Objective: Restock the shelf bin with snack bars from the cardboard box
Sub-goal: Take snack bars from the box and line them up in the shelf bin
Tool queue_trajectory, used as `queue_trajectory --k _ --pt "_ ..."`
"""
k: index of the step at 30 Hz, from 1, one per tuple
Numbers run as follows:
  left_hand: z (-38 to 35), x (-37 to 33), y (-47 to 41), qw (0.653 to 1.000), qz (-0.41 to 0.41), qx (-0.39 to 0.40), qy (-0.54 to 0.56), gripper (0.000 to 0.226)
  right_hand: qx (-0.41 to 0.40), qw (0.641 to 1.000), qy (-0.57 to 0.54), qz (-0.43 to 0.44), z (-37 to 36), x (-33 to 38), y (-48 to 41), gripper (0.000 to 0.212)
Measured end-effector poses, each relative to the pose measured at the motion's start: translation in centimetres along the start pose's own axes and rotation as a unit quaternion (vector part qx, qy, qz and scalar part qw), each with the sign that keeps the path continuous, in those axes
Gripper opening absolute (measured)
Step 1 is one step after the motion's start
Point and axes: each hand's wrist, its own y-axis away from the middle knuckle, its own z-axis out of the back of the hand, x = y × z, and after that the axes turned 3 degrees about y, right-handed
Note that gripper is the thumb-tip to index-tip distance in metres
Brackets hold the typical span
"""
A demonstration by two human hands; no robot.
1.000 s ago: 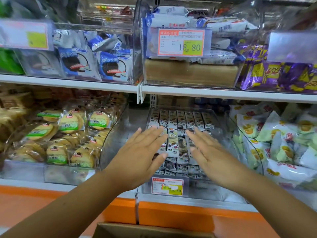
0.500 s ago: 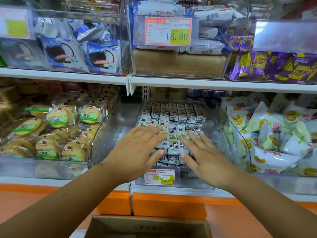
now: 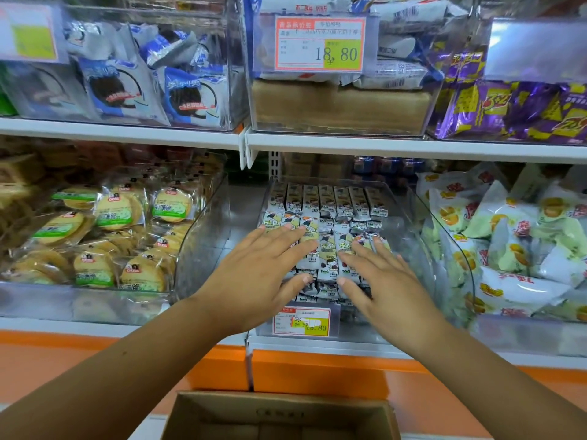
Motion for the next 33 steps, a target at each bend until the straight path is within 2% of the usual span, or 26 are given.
queue_trajectory --k 6,10,14,20,24,33 --pt "-0.2 0.1 -0.1 1.000 0.001 -0.006 -0.003 0.069 -0.032 0.999 -0.013 -0.002 -0.4 0.0 0.4 0.053" --pt "-0.3 -0.1 -0.2 1.000 0.004 -0.020 -0.001 0.068 -0.037 0.999 0.009 -0.007 0.2 0.1 -0.1 0.063" --pt "-0.6 0.0 -0.1 0.999 0.001 -0.019 -0.030 0.068 -0.012 0.999 0.051 0.000 0.2 0.7 -1.0 0.054" --pt "-0.6 -0.1 0.9 0.999 0.003 -0.054 -0.001 0.062 -0.111 0.994 -0.013 0.004 0.9 1.2 -0.6 0.058" --pt "-0.5 -0.2 2.8 0.996 0.020 -0.087 0.018 0.060 -0.169 0.983 -0.052 0.041 1.7 1.6 0.5 0.048" --pt "-0.8 -4.2 8.7 0.995 0.038 -0.095 0.016 0.057 -0.185 0.979 -0.079 0.041 3.3 1.9 7.9 0.044"
